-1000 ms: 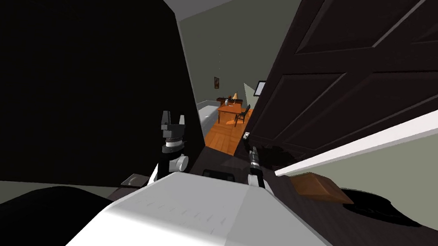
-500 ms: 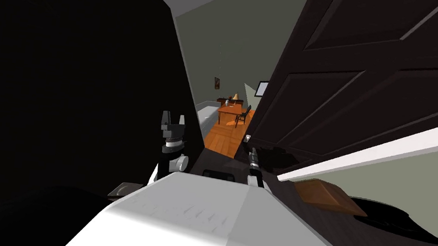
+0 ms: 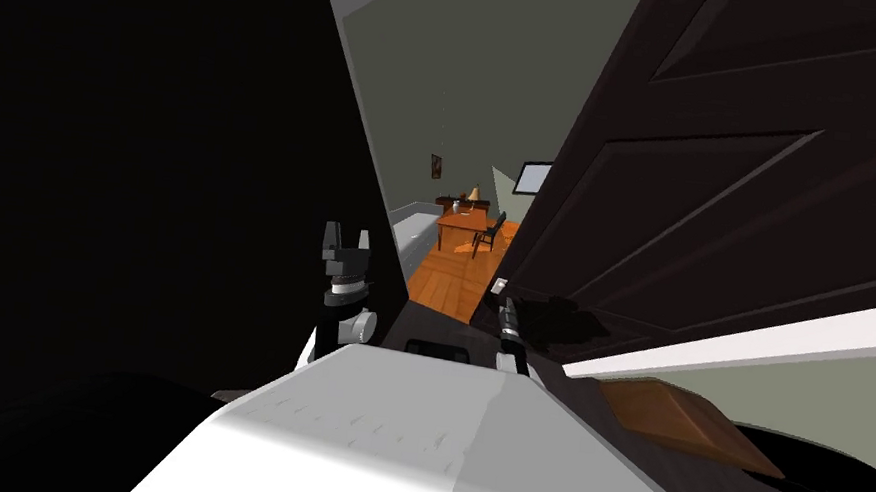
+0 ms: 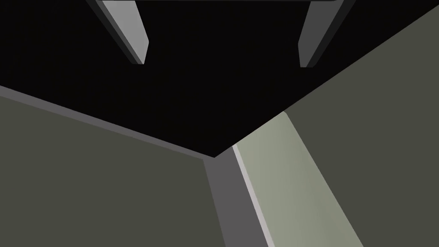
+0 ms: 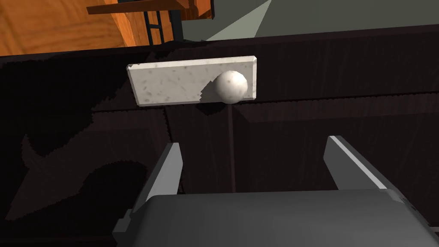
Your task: Pull the door open
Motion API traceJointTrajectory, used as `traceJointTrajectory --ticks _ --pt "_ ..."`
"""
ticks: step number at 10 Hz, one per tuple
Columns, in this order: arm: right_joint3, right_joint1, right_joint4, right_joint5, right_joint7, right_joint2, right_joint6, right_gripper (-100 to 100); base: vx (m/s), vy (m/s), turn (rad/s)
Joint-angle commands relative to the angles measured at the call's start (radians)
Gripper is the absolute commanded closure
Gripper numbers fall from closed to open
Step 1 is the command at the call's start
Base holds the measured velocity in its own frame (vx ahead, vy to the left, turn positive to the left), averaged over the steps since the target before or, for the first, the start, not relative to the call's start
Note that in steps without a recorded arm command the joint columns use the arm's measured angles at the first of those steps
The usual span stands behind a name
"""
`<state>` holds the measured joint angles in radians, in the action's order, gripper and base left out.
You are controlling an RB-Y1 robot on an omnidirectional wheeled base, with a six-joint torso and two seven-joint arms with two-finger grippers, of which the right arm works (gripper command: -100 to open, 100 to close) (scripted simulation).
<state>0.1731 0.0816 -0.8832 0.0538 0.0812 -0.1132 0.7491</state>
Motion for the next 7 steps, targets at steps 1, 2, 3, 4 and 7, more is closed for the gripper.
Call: traceJointTrajectory --ticks 1,2,3,4,7 --pt "0.009 -0.001 0.017 0.007 0.013 -0.016 0.01 -100 0.184 -0.016 0.089" --pt "0.015 0.0 0.029 0.012 0.021 -0.028 0.017 -100 0.202 -0.006 0.119" --pt "0.022 0.001 0.04 0.017 0.029 -0.039 0.025 -100 0.222 0.002 0.101" --pt "0.029 0.002 0.051 0.022 0.038 -0.05 0.033 -100 0.211 -0.017 0.086" --pt "0.038 -0.009 0.085 0.028 0.046 -0.065 0.048 -100 0.173 -0.029 0.071"
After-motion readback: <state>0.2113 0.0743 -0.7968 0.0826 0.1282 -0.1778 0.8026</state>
